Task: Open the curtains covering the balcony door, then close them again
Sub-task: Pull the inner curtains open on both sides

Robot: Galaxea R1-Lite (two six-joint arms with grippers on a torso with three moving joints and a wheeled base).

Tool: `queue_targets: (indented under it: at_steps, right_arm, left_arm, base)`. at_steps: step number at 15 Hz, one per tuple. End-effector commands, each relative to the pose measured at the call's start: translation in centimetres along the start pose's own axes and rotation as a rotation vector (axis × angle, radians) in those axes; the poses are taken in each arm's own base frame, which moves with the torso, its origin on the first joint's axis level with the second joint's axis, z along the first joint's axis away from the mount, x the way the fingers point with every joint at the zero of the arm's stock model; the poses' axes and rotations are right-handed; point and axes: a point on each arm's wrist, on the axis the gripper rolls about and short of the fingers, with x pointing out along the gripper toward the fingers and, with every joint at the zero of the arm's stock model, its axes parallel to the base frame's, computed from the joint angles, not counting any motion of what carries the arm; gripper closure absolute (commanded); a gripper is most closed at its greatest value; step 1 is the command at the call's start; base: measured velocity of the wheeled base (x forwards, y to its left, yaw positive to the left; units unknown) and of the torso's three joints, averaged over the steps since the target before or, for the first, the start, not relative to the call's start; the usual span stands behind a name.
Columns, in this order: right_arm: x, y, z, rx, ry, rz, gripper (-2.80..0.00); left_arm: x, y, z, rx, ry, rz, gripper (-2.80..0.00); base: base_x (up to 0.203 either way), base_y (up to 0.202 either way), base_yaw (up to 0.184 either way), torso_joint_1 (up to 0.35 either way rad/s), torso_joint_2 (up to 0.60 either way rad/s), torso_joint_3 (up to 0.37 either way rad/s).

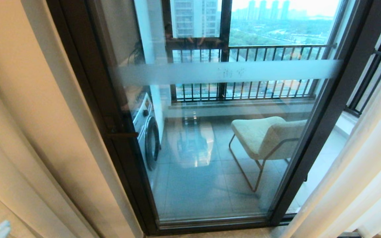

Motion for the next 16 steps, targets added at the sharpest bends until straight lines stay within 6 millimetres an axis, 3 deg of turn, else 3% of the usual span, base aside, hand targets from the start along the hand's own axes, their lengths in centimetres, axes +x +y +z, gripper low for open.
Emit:
queue_targets:
  at_steps: [1,3,8,16]
  right_arm:
    - [0.0,0.0,0.0,0.000,0.001,0.001,0.00]
    - [0.0,0.0,0.0,0.001,0.001,0.001,0.00]
    - [0.0,0.0,0.0,0.000,0.001,0.001,0.00]
    - [0.0,0.0,0.0,0.000,0.003,0.001,0.00]
  left_arm:
    - [-0.7,-0.1,-2.3,0.014,-0.047,-0.011,0.00]
    - [-0.7,-0.1,-4.0,0.018,-0.046,0.004,0.00]
    - [-1.3,-0.1,-4.7,0.031,-0.156,0.018,0.00]
    - [-1.2,-0.1,-5.0,0.042,-0.125,0.040,0.00]
  base:
    - [0.000,0.000,0.000,0.000,0.00,0.000]
    - [0.000,0.000,0.000,0.000,0.00,0.000]
    - [0.000,0.000,0.000,0.000,0.00,0.000]
    - [0.000,0.000,0.000,0.000,0.00,0.000]
